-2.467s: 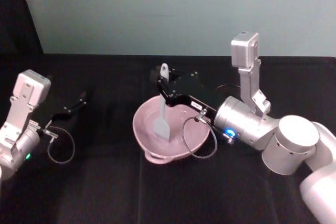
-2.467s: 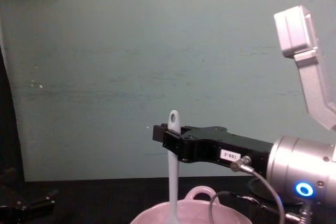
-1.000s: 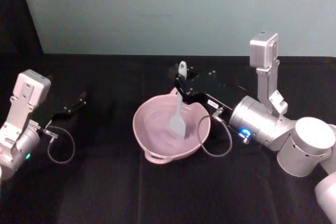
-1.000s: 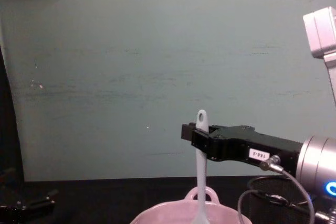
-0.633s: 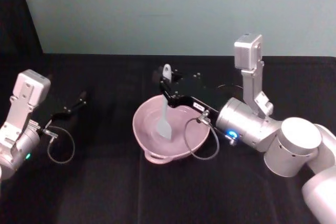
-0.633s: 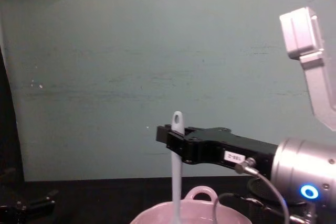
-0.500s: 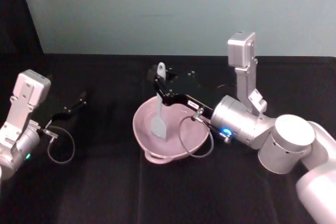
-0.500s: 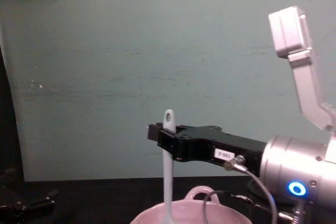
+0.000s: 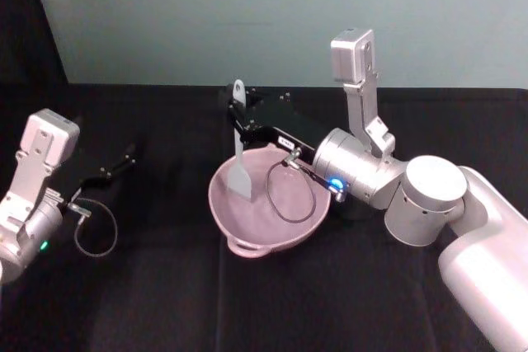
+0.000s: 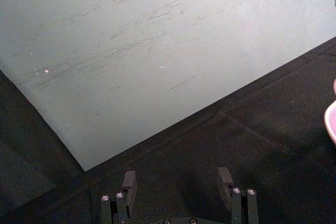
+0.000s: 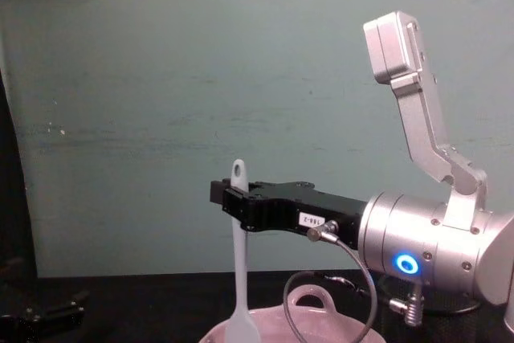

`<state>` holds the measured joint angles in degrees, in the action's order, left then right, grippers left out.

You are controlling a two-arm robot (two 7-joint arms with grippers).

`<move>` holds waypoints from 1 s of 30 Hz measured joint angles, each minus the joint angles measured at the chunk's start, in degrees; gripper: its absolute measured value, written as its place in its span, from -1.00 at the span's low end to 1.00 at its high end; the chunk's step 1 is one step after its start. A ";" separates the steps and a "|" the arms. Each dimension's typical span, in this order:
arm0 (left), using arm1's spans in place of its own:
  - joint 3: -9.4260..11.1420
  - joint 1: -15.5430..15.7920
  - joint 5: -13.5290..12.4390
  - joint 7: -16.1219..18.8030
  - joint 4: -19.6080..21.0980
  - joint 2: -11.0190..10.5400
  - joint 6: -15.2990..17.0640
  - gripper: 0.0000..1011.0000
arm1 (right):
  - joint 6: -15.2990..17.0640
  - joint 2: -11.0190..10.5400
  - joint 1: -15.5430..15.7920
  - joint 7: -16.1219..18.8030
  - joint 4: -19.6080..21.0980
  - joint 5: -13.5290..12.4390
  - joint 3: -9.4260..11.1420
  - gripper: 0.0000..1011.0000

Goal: Use the one hand to pick up the spoon and stir the clear water in the bowl.

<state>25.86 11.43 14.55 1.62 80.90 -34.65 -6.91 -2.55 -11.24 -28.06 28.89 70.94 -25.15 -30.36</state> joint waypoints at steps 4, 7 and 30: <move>0.00 0.00 0.00 0.00 0.00 0.00 0.00 1.00 | -0.24 0.47 -1.00 -0.25 -1.75 0.24 0.54 -0.77; 0.00 0.00 0.00 0.00 0.00 0.00 0.00 1.00 | -0.37 0.47 -1.52 -0.63 -2.63 0.34 1.33 -0.77; 0.00 0.00 0.00 0.00 0.00 0.00 0.00 1.00 | 1.52 -5.11 5.18 -2.22 6.05 -0.22 5.28 -0.77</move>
<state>25.86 11.43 14.55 1.62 80.90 -34.64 -6.90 -1.03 -16.35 -22.88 26.67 76.99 -25.37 -25.09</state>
